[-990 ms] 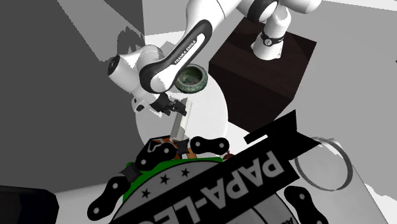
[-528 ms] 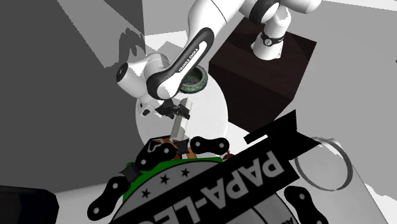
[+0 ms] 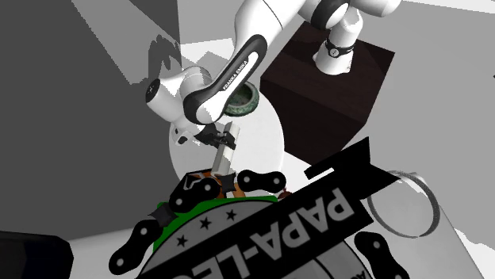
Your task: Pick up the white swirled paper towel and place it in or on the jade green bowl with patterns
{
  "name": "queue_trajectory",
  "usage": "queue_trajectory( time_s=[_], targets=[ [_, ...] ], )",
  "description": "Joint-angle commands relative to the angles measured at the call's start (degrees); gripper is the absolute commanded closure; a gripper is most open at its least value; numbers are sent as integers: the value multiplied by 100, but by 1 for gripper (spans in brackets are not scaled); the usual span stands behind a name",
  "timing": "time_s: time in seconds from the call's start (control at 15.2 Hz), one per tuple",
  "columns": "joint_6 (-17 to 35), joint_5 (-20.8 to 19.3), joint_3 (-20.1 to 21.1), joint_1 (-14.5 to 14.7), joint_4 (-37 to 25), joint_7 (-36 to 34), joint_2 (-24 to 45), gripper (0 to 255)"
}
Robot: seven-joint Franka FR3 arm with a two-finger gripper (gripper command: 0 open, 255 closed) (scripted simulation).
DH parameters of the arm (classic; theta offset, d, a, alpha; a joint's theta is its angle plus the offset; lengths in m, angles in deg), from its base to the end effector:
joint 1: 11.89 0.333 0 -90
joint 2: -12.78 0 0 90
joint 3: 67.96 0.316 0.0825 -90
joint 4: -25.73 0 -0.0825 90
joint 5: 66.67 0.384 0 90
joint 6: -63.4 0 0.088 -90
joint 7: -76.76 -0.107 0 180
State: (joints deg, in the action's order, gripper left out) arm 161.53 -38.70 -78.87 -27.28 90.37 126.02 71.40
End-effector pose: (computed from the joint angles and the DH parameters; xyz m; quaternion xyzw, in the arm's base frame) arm 0.6781 -0.2445 0.1614 -0.9589 -0.1362 0.0774 0.2367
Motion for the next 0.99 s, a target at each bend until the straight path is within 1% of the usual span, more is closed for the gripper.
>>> queue_trajectory(
  time_s=[0.0,0.53,0.92],
  targets=[
    [0,0,0,0,0,0,0,255],
    [1,0,0,0,0,0,1,255],
    [-219,-39,-35,16,74,-69,-302,255]
  ],
)
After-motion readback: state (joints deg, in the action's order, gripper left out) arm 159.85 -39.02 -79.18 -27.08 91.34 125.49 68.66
